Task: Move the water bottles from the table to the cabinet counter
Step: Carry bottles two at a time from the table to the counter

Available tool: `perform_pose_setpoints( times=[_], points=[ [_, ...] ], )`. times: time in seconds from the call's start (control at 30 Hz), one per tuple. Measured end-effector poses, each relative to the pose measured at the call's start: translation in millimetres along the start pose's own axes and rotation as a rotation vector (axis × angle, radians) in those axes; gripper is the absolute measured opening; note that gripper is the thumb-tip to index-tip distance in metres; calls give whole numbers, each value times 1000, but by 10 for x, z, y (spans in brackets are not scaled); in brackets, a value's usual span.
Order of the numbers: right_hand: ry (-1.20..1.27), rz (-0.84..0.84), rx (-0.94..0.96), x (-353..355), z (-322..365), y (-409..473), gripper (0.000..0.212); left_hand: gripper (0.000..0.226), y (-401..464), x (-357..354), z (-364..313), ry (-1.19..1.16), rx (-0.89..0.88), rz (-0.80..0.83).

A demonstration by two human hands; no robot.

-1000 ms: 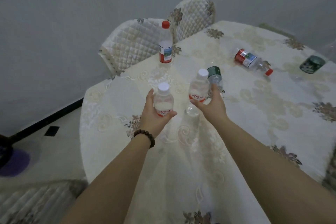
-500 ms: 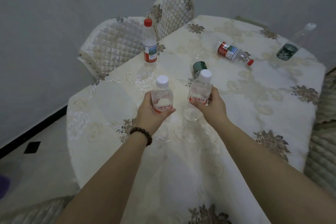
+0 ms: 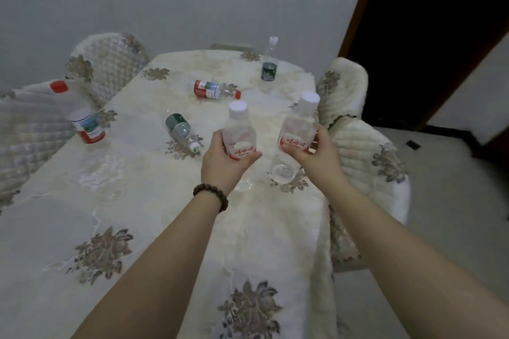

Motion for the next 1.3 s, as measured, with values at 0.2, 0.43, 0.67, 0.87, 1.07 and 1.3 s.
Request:
perform_pose_setpoints(
  times=[0.2,0.43,0.67,0.87,1.07,1.3],
  points=[
    [-18,-255,3,1638,-17,-193,44,53,-604,-1068,-893,-49,-135,209],
    [-67,-553,-39,3704,-197,-1018,58,58,-2109,-2278,-1875,-160,-306,508],
    [-148,-832,-124,5492,-559,-2461,59,61,-4151,-3159,-2442,-236,-352,832],
    [-194,-1082,-249,6597,-890,-3985,58,61,-5967,-3572,-2636,-269,-402,1108],
    [-213,-1393,-391,7335,-1173,-5726,56,60,-7793,-3596,-2789,-274,-494,1413],
    [-232,-1732,-507,7653,-1130,-7432,49,60,-9563,-3296,-2948,-312,-586,1741]
  ],
)
Point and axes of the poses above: each hand's wrist, its own y-axis towards the middle knuckle, its own x-axis out of the back of the hand, z = x × y, the point moved 7 cm from there along y, towards the middle knuckle, and after that the axes turned 10 degrees about -z, right-handed, at the moved point
